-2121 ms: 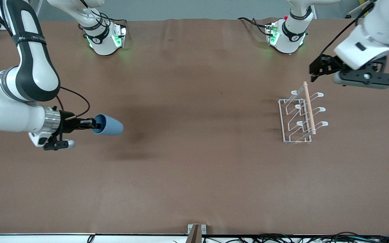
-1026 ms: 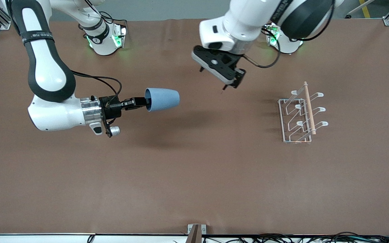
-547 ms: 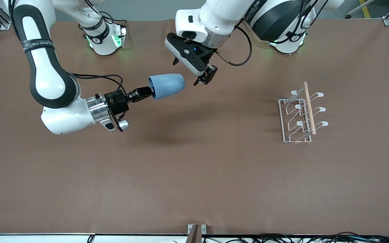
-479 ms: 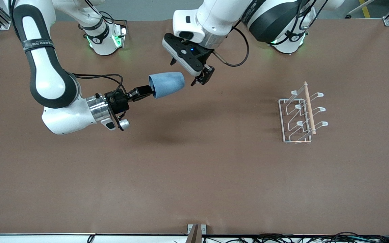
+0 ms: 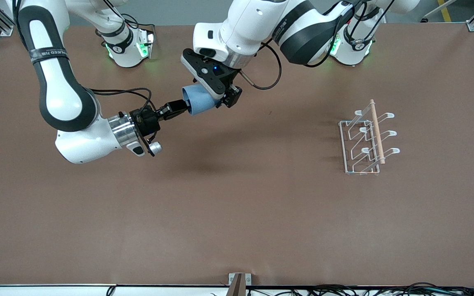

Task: Hang cup on cup holder
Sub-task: 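Grasp the blue cup's base with the left gripper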

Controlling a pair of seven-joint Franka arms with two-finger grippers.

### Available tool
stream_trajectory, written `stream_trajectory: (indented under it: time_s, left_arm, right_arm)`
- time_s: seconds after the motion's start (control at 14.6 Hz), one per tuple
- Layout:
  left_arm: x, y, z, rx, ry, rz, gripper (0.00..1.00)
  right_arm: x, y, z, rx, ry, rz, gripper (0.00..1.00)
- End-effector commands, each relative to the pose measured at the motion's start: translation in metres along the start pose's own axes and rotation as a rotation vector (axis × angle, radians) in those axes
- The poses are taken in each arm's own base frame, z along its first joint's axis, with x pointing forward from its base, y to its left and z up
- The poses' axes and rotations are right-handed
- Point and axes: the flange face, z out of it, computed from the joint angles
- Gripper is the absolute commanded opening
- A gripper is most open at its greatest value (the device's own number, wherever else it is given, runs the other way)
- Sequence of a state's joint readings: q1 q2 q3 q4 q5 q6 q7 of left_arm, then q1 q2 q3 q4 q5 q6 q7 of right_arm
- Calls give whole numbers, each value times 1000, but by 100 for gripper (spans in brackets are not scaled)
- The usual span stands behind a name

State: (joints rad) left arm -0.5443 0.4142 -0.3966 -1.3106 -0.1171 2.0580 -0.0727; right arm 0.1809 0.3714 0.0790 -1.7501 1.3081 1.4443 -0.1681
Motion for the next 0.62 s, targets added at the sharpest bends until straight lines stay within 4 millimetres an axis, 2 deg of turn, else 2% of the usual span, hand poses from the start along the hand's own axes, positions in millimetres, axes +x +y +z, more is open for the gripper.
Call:
stream_trajectory:
  time_s: [0.0,0.07,0.21,0.27,0.48,0.55]
  left_arm:
    - [7,4,11,-14,15,14,99]
    - [6,8,21,5,5,35,97]
    - [5,5,30,41,-3,57,91]
    - [5,4,31,47,-6,68,77]
    - [4,5,32,77,-7,87,27]
    - [4,4,32,95,-6,98,21]
  right_arm:
    - [1,-1,3,23,1,-13,0]
    - [1,-1,3,23,1,-13,0]
    - [1,-2,3,23,0,-15,0]
    - [0,-1,4,23,-2,-12,0]
    - [0,-1,4,23,-4,-12,0]
    - [0,-2,4,23,-5,-8,4]
